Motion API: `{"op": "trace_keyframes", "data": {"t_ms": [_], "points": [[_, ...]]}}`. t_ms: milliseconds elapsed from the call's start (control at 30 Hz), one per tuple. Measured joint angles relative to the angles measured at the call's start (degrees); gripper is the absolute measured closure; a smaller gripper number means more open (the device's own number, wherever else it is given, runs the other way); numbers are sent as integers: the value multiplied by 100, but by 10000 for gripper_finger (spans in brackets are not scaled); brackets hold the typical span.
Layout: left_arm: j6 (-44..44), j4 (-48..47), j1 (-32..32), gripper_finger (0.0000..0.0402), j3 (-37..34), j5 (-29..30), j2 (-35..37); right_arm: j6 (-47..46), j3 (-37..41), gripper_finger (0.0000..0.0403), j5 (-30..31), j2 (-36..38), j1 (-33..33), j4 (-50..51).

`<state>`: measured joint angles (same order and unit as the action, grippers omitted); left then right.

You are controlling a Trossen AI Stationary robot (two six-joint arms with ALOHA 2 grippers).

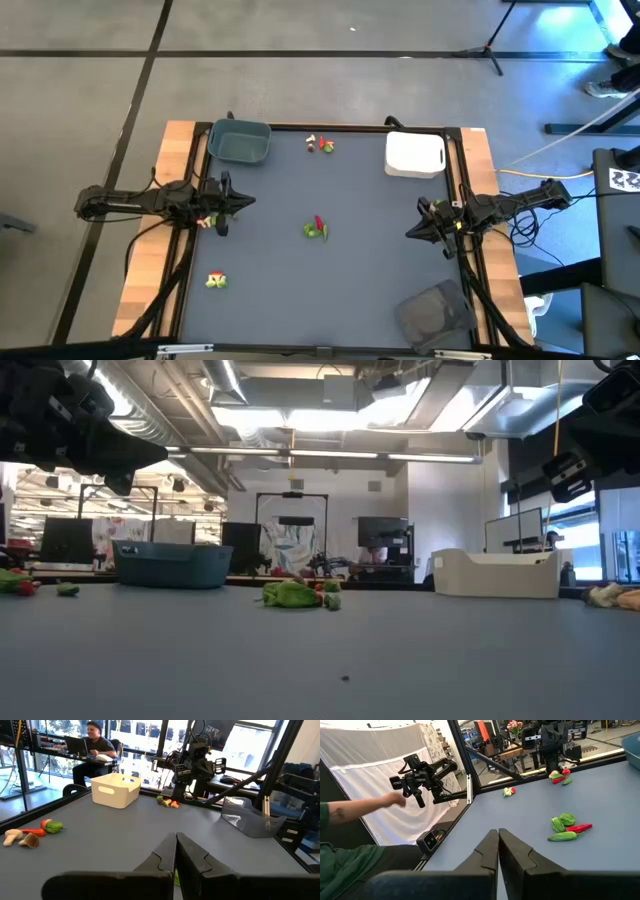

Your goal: Sort produce into baskets

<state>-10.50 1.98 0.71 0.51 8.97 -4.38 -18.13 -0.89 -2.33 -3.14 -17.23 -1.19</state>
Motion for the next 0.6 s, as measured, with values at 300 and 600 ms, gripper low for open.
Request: {"op": "trace_keyframes", "data": {"t_ms": [300,600], "points": [[0,0,0,396,1,0,0,0,0,386,-2,1,0,0],[157,116,-2,396,0,238,0,3,4,386,1099,2,0,-591]]}}
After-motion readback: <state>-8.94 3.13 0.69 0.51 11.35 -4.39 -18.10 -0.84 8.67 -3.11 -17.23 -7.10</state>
